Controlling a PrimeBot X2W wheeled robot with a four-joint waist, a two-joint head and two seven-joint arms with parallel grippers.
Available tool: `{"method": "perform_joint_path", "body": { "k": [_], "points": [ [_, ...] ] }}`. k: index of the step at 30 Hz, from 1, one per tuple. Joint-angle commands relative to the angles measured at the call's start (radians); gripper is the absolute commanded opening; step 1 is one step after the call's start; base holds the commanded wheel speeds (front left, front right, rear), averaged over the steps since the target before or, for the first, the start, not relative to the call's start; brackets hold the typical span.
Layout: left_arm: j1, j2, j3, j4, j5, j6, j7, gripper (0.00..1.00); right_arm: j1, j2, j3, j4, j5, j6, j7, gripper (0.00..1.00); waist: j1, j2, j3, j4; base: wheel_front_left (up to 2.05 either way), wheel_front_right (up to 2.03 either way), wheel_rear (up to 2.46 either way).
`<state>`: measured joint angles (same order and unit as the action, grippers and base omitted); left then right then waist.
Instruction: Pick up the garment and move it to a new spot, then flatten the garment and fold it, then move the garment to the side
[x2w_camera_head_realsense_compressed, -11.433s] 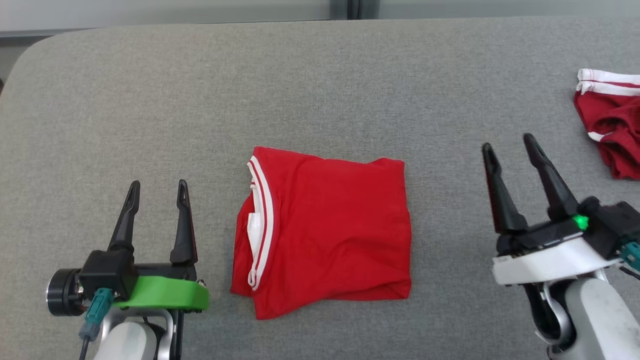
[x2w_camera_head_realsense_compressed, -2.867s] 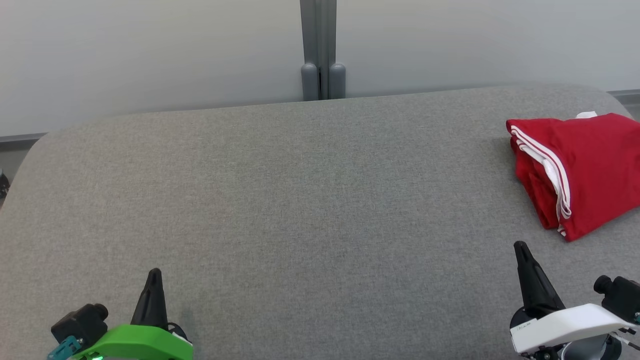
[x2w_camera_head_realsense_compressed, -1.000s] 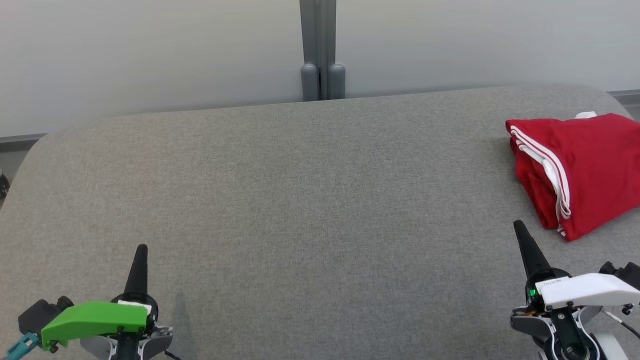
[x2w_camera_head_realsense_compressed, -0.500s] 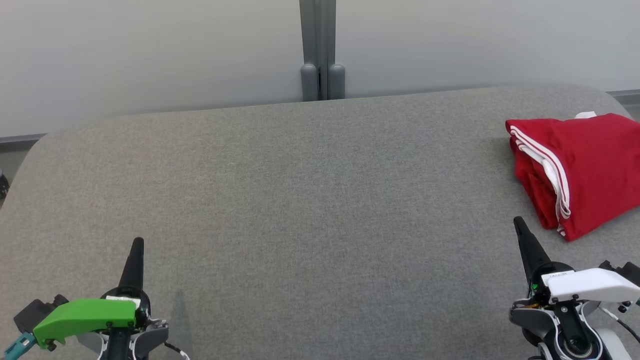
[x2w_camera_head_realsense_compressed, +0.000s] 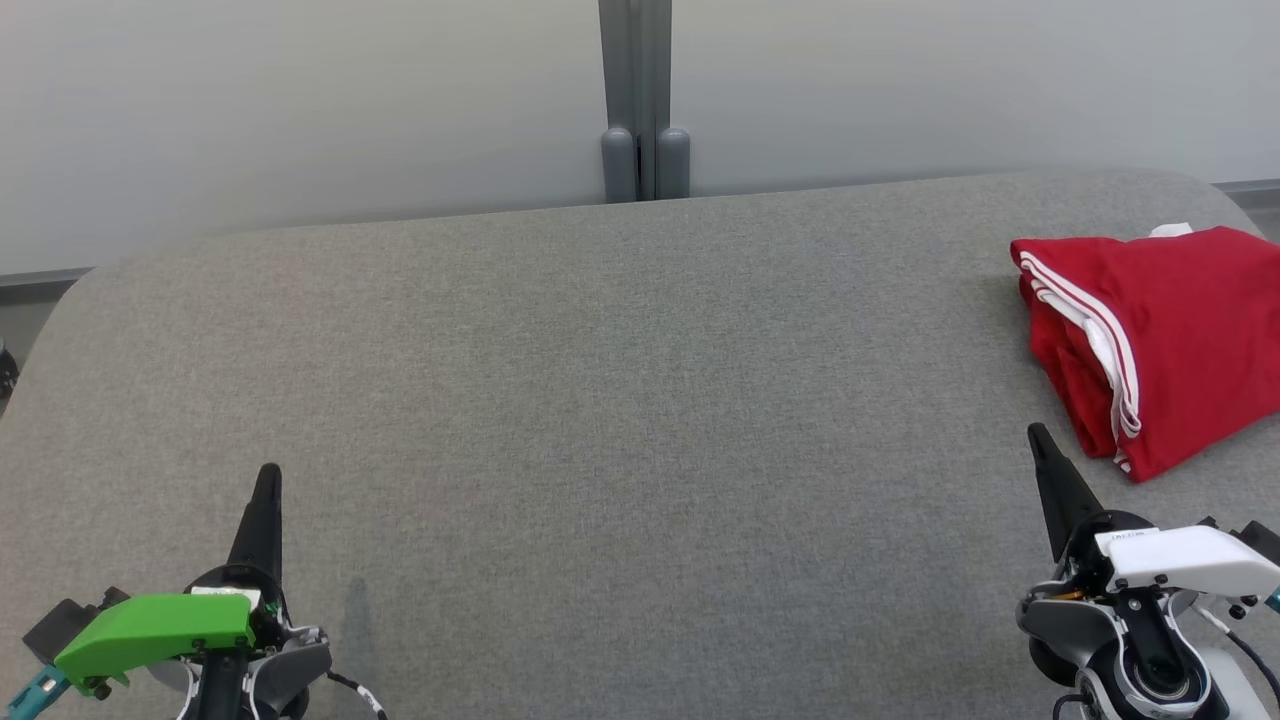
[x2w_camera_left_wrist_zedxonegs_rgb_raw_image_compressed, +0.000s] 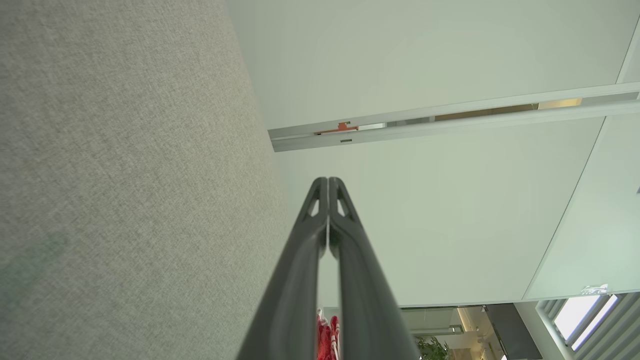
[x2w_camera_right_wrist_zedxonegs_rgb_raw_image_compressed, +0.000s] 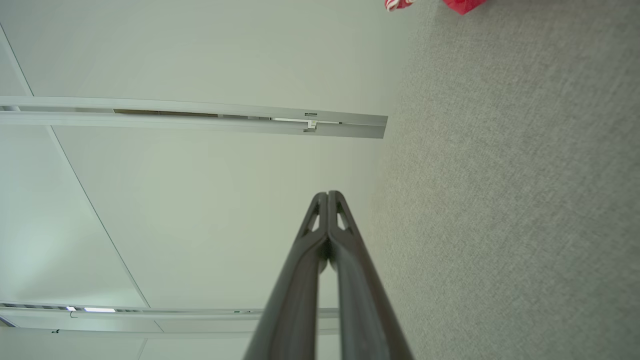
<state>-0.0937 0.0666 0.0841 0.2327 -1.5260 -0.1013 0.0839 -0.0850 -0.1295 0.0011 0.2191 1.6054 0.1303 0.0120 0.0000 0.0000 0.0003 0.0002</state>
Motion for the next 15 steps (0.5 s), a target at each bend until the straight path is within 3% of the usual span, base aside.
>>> {"method": "perform_joint_path", "body": {
  "k": [1, 15],
  "points": [
    [-0.018, -0.004, 0.008, -0.001, -0.022, -0.007, 0.005, 0.0, -0.014, -0.004, -0.002, 0.004, 0.023, 0.001, 0.006, 0.0, 0.0, 0.0, 0.0, 0.0, 0.0, 0.0, 0.0],
    [-0.027, -0.012, 0.028, 0.003, -0.093, -0.02, 0.027, 0.0, -0.032, -0.006, -0.003, 0.028, 0.106, 0.001, 0.014, 0.0, 0.0, 0.0, 0.0, 0.0, 0.0, 0.0, 0.0]
  ]
}}
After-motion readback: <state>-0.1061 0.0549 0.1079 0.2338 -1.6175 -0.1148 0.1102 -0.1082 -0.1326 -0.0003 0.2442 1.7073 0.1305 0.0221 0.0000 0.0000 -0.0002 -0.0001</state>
